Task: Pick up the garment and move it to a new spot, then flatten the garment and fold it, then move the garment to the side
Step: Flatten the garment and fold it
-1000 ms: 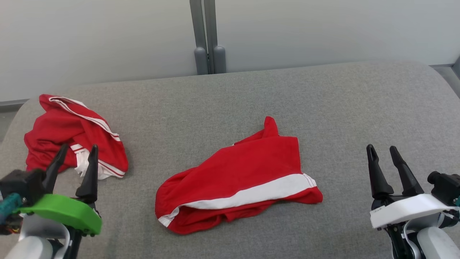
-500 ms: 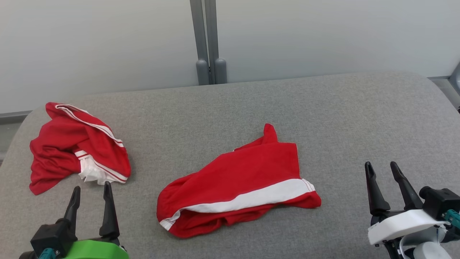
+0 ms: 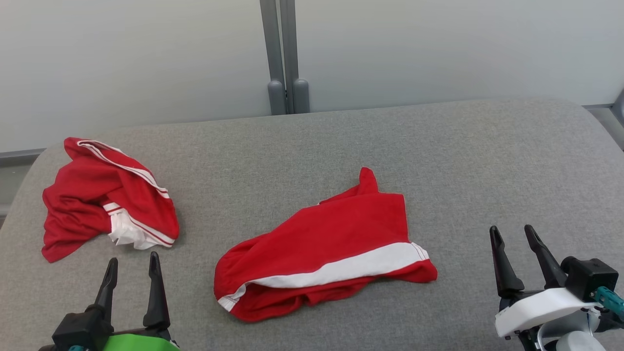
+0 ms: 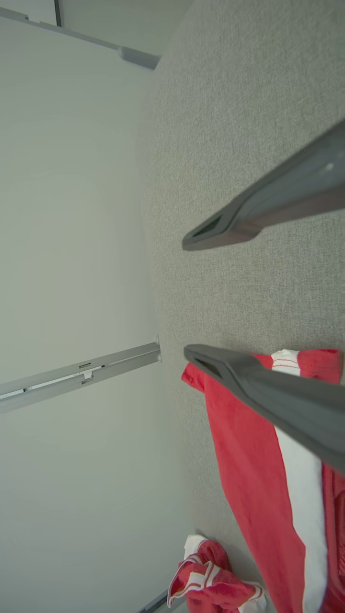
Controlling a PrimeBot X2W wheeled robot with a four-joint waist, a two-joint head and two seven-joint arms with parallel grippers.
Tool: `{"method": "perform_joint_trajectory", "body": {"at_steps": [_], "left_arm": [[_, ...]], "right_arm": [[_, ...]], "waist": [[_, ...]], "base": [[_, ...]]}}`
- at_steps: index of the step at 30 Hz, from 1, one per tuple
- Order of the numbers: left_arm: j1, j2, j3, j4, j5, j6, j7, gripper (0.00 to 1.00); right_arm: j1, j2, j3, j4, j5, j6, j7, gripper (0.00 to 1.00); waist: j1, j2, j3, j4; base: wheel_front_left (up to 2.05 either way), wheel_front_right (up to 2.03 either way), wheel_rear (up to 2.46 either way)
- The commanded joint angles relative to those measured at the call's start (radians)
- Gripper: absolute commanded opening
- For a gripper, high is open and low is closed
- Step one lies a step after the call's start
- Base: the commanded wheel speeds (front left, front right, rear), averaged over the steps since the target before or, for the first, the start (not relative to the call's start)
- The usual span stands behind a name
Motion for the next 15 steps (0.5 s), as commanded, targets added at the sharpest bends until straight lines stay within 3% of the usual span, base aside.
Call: {"method": "perform_joint_trajectory", "body": {"at_steps": [1,10,15], "left_arm": [[0.016,-0.006,0.009,0.006,0.009,-0.012,-0.003,1.0],[0.016,-0.031,0.015,0.056,0.024,-0.065,0.002,1.0],[-0.002,-0.036,-0.025,0.077,-0.033,-0.13,0.077,1.0]], "right_arm": [[-0.006,-0.002,0.006,0.007,0.005,0.0,-0.003,1.0],[-0.028,-0.028,0.039,0.043,0.027,0.0,0.019,1.0],[-0.072,-0.053,0.093,0.063,0.067,0.0,0.099,1.0]], "waist": [[0.0,0.0,0.0,0.001],[0.0,0.0,0.002,0.014],[0.0,0.0,0.016,0.036]], "base": [[0.0,0.0,0.0],[0.0,0.0,0.0],[0.0,0.0,0.0]]}}
